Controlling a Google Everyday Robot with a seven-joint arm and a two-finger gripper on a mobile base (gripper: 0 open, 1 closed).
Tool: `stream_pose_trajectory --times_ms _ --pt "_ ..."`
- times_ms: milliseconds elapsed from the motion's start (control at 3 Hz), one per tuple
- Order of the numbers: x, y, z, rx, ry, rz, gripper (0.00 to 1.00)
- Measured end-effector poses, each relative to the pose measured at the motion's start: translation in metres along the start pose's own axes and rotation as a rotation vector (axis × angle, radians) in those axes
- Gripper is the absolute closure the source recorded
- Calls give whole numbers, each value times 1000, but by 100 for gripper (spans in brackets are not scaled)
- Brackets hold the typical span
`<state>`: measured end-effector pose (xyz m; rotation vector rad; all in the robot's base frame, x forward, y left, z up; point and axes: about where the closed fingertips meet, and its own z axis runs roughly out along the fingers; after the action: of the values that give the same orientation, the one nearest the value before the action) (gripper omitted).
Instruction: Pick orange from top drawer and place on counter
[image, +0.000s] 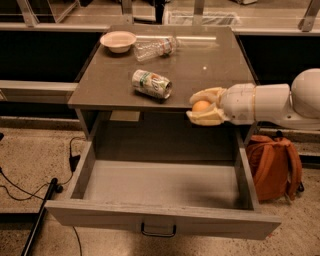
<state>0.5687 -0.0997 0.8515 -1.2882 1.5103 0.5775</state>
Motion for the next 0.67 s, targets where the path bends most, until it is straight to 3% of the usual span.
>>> stream_pose_trajectory --times_ms 667 --pt "13 -102 -1 181 -10 239 100"
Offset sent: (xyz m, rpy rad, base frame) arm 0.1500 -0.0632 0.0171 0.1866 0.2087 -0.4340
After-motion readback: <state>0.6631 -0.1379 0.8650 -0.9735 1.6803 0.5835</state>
